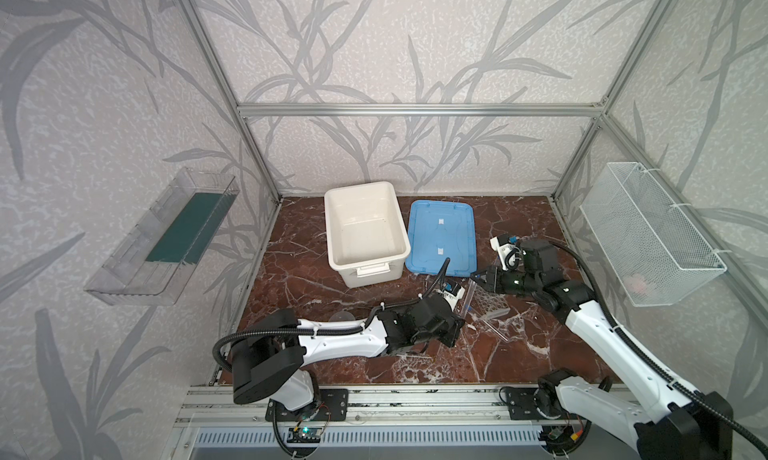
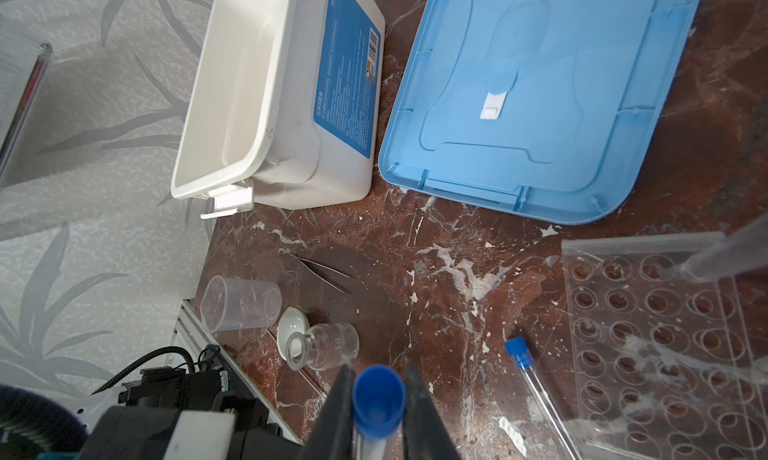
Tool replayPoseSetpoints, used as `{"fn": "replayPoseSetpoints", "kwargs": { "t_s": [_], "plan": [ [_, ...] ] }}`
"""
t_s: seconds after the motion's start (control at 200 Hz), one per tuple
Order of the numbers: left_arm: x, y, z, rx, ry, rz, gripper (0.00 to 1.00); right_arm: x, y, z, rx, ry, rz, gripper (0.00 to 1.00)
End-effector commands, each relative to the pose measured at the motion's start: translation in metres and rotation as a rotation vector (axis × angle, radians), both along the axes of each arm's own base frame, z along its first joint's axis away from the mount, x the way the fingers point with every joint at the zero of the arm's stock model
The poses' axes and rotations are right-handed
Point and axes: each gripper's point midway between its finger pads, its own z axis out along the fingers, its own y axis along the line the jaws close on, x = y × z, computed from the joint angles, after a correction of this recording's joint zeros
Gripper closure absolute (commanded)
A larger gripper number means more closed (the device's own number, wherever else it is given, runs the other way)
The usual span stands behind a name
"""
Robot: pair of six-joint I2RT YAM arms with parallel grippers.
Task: Organize the chemistry lab equipment
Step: 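Grasp the tube's blue cap with the right gripper while the left holds it, then pull the tube up with the right gripper while the left gripper releases it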
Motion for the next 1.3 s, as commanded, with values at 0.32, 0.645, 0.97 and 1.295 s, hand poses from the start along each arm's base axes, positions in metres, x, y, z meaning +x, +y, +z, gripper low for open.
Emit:
{"fn": "replayPoseSetpoints", "kwargs": {
  "t_s": [0.32, 0.645, 0.97, 1.295],
  "plan": [
    [0.003, -0.016, 0.017, -0.052, -0.028, -0.014, 0.12, -0.001, -0.008, 0.008, -0.032, -0.078, -0.025, 0.84],
    [0.019, -0.024, 0.039, -0.077, 0.053, 0.125, 0.01, 0.012, -0.067, 0.043, -0.294, -0.430, -0.226, 0.84],
    [0.030, -0.029, 0.026, -0.036, 0.107, 0.208, 0.01, 0.034, -0.102, 0.044, -0.445, -0.623, -0.403, 0.84],
    [0.036, -0.036, 0.014, -0.026, 0.142, 0.205, 0.01, 0.048, -0.109, 0.036, -0.478, -0.751, -0.461, 0.85]
  ]
}}
